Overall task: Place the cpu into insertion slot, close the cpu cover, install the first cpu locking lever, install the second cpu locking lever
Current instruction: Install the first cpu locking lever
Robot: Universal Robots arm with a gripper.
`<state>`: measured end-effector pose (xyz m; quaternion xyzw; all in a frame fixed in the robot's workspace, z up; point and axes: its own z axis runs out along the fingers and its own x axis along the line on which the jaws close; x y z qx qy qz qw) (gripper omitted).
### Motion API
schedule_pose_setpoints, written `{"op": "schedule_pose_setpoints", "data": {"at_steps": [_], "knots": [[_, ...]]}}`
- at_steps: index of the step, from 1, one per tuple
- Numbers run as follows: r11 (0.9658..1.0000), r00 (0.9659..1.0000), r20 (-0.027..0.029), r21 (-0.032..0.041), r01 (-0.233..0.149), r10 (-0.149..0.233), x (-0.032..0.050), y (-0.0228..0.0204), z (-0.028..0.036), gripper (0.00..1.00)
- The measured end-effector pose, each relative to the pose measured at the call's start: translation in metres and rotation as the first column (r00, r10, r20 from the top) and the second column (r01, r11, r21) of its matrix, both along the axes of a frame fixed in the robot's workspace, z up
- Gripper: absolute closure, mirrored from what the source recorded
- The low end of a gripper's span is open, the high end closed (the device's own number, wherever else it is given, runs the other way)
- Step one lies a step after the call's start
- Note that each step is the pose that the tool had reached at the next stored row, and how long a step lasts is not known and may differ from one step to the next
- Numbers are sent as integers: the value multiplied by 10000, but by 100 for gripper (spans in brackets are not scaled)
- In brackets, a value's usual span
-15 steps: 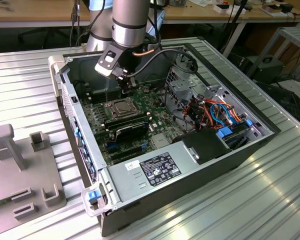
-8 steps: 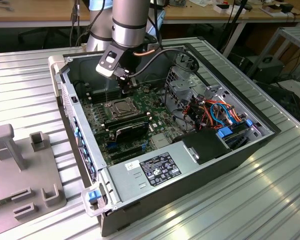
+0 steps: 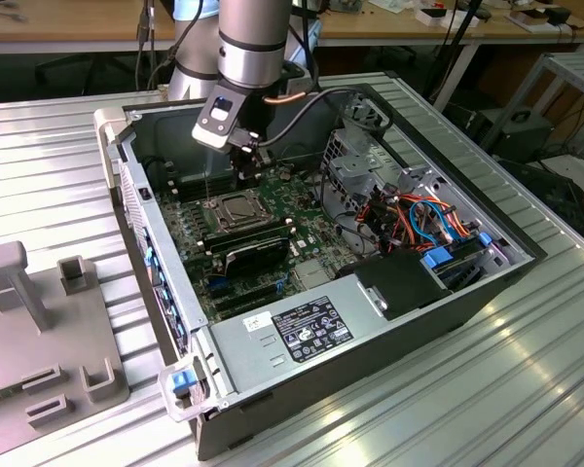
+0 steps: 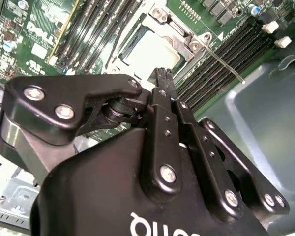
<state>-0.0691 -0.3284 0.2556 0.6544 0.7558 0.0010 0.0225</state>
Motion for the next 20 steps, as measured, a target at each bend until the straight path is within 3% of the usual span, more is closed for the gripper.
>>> {"op": "schedule_pose_setpoints", "data": {"at_steps": [3,8,20], "knots": [[9982,9982,-2,-2,-603,603,0,0,0,89],[9875,9875,-2,-3,-1579,1579,0,0,-1,89],[9862,9862,-2,-2,-1655,1655,0,0,-1,89]]}}
